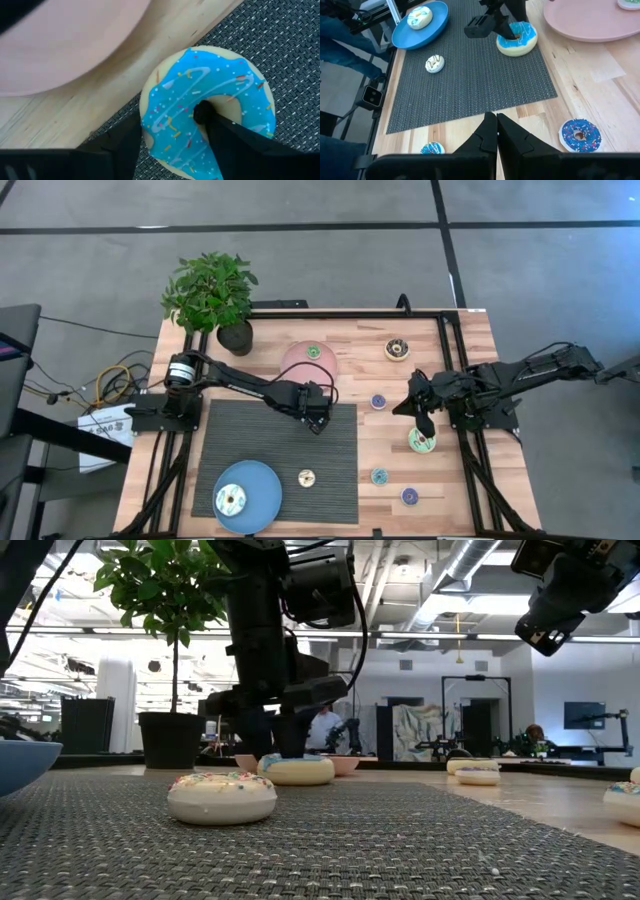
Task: Pick & Place donuts
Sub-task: Put the big blue donut on the blue plate
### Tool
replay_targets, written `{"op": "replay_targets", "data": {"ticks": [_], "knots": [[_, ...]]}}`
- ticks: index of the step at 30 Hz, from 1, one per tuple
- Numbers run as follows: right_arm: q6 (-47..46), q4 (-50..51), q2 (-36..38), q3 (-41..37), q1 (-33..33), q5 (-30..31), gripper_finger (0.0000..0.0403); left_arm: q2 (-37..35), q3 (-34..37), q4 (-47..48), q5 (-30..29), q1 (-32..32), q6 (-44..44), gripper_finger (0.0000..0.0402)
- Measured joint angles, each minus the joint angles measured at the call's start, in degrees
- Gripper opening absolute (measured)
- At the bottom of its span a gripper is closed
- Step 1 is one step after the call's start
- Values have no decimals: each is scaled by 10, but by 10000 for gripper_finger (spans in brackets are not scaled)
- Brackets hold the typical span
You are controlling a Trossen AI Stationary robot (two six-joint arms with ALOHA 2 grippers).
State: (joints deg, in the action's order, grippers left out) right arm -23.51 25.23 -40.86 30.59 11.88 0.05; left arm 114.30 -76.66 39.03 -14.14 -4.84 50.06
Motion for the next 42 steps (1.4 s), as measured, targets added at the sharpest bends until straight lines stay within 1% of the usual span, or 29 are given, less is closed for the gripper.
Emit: {"op": "replay_targets", "data": {"ticks": [6, 13, 19, 27, 31, 33, 35, 38, 42], "knots": [[0, 0, 0, 0, 0, 0, 0, 0, 0, 0, 2, 0, 0, 169], [0, 0, 0, 0, 0, 0, 0, 0, -5, 6, 3, 0, -4, 147], [0, 0, 0, 0, 0, 0, 0, 0, -38, 37, 4, 0, -28, 142], [0, 0, 0, 0, 0, 0, 0, 0, -103, 125, 1, -1, -48, 142], [-12, -3, 0, 0, 0, 0, 0, 0, -140, 161, 2, -11, -80, 142], [-26, -5, 0, 0, 0, 0, 0, -2, -159, 191, -4, -27, -107, 142], [-45, -5, 0, 0, 0, 0, 0, -15, -161, 210, -29, -51, -120, 142], [-71, -5, 0, 0, 1, 0, 0, -61, -142, 225, -71, -94, -102, 142], [-95, -16, 0, 0, 1, 0, 0, -142, -89, 232, -84, -144, -56, 142]]}}
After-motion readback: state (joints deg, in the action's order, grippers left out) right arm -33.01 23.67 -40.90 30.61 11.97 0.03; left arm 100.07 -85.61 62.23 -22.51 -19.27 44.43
